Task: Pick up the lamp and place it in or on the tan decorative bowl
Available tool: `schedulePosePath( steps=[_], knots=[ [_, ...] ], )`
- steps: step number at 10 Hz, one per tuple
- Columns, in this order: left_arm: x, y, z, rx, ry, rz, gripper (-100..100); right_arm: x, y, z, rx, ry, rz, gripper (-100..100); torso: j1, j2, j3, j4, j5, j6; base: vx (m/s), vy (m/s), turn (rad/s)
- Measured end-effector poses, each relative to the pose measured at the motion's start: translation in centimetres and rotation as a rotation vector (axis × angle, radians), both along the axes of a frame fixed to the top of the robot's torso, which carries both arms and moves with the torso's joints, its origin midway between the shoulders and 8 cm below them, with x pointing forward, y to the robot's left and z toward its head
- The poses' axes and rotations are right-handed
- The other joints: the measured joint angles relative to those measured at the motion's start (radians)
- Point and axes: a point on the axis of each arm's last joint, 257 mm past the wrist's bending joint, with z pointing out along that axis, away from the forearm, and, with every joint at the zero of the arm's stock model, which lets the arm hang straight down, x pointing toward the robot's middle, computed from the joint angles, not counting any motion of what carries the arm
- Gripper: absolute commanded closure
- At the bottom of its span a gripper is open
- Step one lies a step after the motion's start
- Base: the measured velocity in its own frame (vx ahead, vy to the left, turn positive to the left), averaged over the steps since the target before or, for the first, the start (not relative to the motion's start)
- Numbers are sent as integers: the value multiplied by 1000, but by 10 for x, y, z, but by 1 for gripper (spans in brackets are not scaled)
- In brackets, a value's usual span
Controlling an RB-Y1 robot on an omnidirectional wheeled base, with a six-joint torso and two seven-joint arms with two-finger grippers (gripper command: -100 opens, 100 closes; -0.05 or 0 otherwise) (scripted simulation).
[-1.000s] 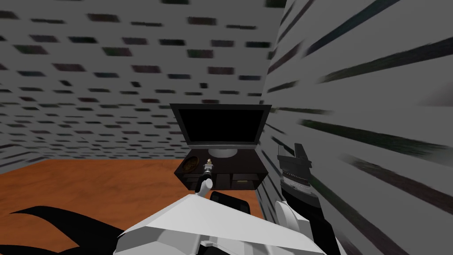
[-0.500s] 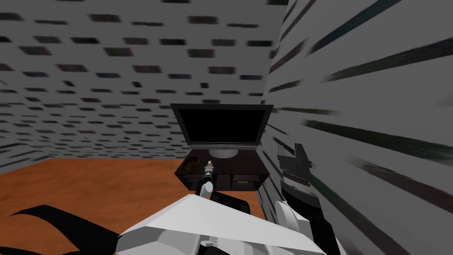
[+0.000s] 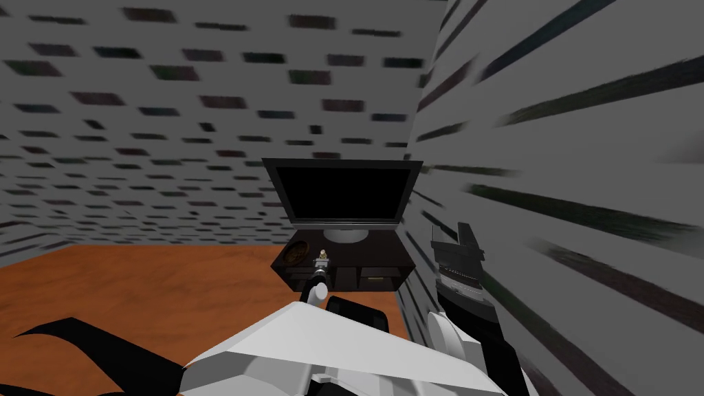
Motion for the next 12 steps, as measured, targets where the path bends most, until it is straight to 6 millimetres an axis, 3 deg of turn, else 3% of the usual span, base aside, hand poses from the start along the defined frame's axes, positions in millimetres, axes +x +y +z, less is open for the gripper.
schedulePosePath(
  steps=[12],
  knots=[
    [-40,102,32,173,-86,214,100,0,0,0,0,0,0,0,3,2,2,2,-1,-3,-142,-21,-12]
  ],
)
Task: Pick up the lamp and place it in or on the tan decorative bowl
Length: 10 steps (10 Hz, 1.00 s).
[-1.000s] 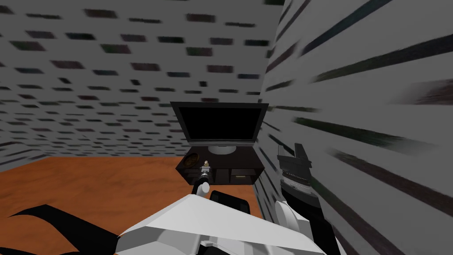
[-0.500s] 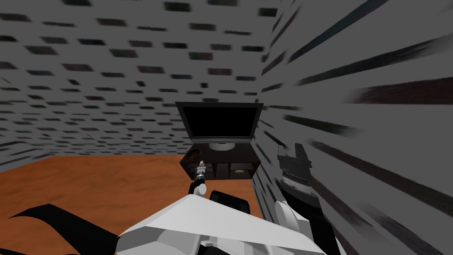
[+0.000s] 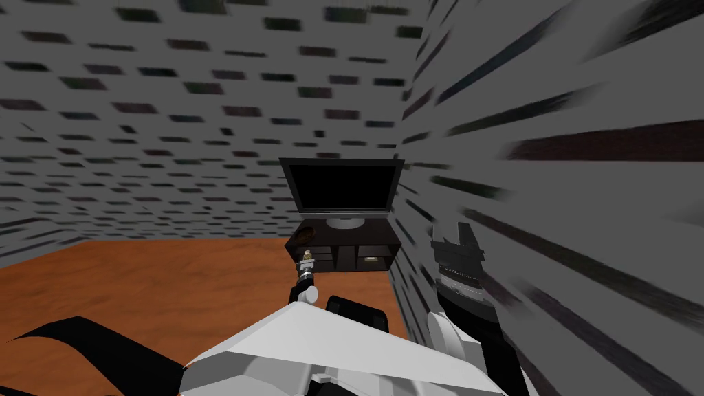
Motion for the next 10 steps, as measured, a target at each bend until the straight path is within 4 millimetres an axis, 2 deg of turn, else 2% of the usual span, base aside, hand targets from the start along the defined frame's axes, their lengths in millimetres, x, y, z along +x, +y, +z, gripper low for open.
schedulePosePath(
  steps=[2,3,6,10],
  knots=[
    [-9,13,7,27,-20,41,100,0,0,0,0,0,0,0,0,-1,0,0,0,0,-73,-3,31],
    [-14,18,14,40,-35,63,100,0,0,0,0,0,0,0,1,-6,-2,0,0,0,88,33,116],
    [-2,26,35,69,-74,83,100,0,0,0,0,0,0,0,5,-23,-12,-3,1,2,189,57,88],
    [21,24,54,89,-105,58,100,0,0,0,0,1,0,0,6,-25,-14,-4,2,2,198,73,114]
  ],
)
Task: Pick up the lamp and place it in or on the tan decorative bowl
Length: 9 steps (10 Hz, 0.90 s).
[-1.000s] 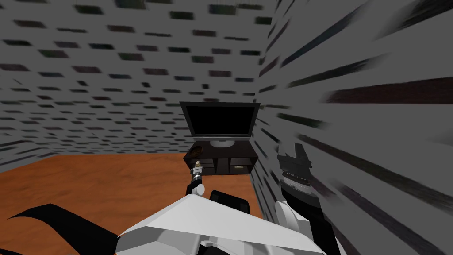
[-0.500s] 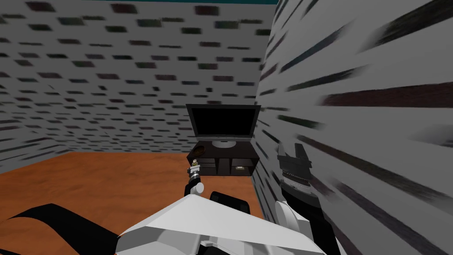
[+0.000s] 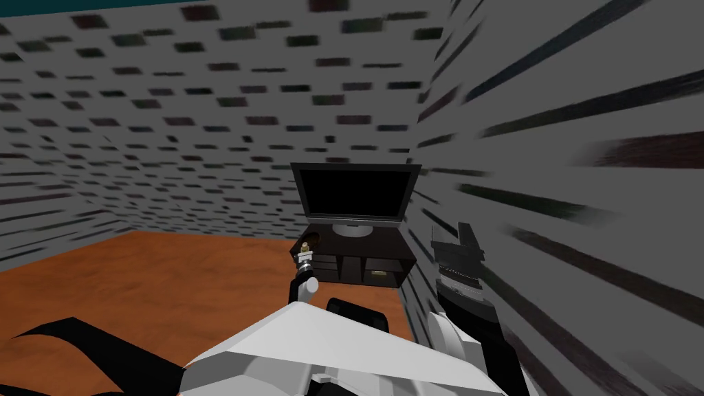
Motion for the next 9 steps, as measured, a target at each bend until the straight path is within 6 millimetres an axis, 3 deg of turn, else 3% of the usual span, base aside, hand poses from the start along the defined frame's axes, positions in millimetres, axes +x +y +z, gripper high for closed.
schedulePosePath(
  steps=[4,5,9],
  knots=[
    [22,-1,19,31,-23,-29,100,0,0,0,0,0,0,0,1,-1,-1,-1,0,1,179,64,83],
    [23,0,21,34,-26,-30,-100,0,0,0,0,0,0,0,-1,5,2,-1,1,1,19,7,-5],
    [23,0,21,34,-27,-30,-100,0,0,0,0,0,0,0,-3,13,7,1,0,1,2,1,0]
  ],
)
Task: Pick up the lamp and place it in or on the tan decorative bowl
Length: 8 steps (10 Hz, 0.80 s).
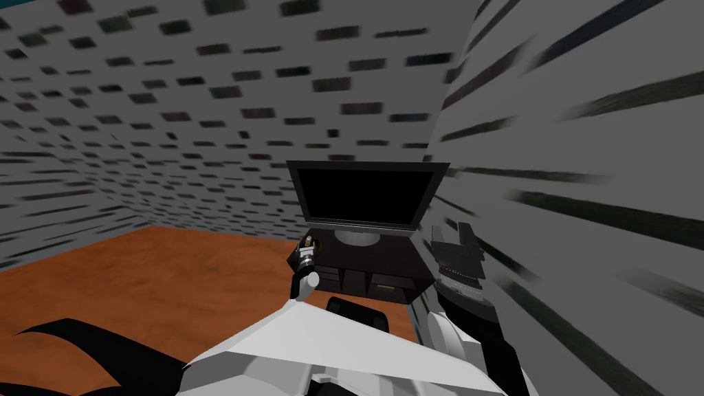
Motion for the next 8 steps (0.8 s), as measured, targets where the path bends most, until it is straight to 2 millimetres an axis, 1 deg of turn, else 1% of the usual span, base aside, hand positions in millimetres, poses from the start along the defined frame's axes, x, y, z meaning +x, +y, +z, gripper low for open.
schedulePosePath(
  steps=[1,2,4,6,8],
  knots=[
    [0,0,0,0,0,0,0,0,0,0,0,0,0,0,0,0,0,0,0,0,0,0,0],
    [0,0,0,0,0,0,-100,0,0,0,0,0,0,0,0,0,0,0,0,0,-33,-27,136],
    [18,1,13,-3,-1,-17,-100,0,0,0,0,0,0,0,-4,3,2,1,-1,0,-58,-61,134],
    [37,0,20,-5,2,-37,-100,0,0,0,0,0,0,0,-3,3,2,1,-1,0,-43,-40,92],
    [56,-1,33,-6,1,-58,-100,0,0,0,0,0,0,0,-3,2,1,1,-1,0,-36,-41,116]
  ],
)
